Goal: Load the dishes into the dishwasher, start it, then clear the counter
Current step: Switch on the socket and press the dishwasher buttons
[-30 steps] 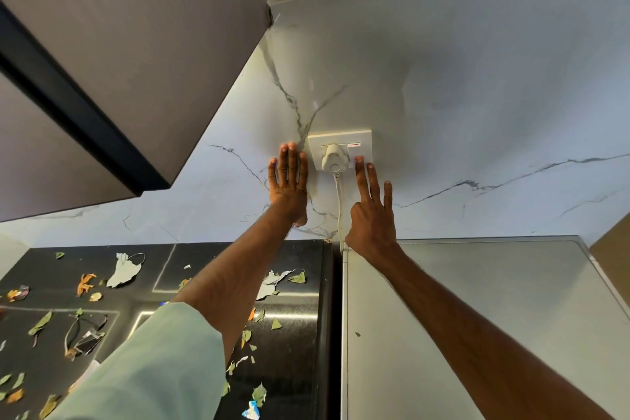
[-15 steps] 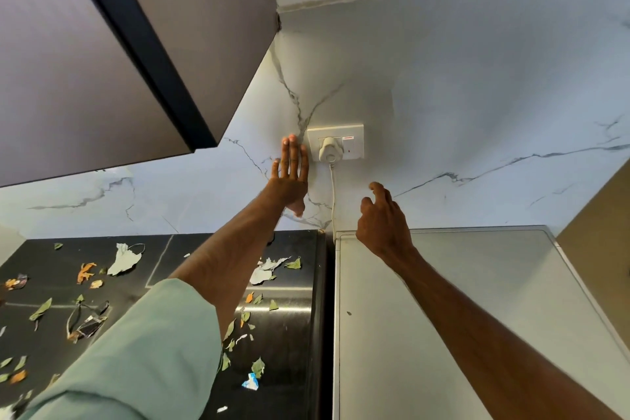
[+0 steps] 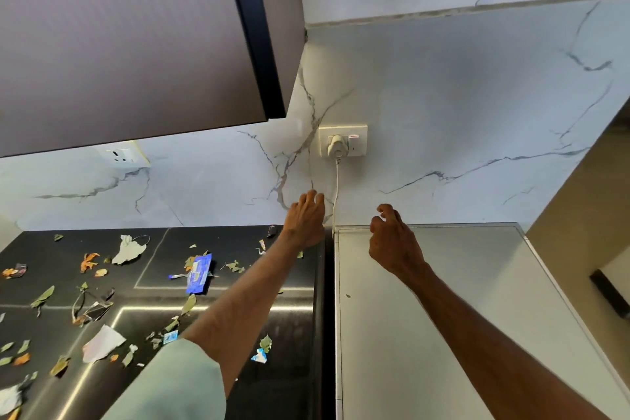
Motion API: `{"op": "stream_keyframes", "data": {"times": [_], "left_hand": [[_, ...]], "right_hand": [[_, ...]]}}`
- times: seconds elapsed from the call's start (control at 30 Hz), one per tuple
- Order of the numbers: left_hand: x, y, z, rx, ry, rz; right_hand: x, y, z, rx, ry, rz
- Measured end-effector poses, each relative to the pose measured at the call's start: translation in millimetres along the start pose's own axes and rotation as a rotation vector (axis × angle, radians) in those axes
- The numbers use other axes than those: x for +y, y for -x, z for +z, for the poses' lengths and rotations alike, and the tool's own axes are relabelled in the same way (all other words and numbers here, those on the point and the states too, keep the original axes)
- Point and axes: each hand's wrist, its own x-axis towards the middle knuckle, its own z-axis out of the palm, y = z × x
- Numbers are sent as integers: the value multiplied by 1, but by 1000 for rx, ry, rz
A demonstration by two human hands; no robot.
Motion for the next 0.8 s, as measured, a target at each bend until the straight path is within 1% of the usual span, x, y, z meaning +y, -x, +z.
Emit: {"op": "stream_keyframes", "data": {"times": [0.03,0.1,0.17,0.23,0.3,0.43,0.57,0.7,0.8], "left_hand": [[5,9,9,1,34,-2],[18,28,31,-18,99,-10],[34,51,54,-84,125,4],[52,78,77,-163,149,30],[70,110,97,-206,170,52],[101,177,128,-281,186,119],[120,241,155,-367,213,128],[144,303,176,-401,225,79],[166,349,195,-435,212,77]], "right_hand": [[-3,10,0,-1,-14,24],[-9,35,0,-26,-51,128],[-8,64,2,-59,-82,178],[0,98,11,-72,-139,161],[8,134,18,-115,-165,183],[20,206,27,-282,-161,225],[34,273,39,-443,-204,218],[49,341,51,-462,-216,210],[54,393,60,-526,-228,241]]}}
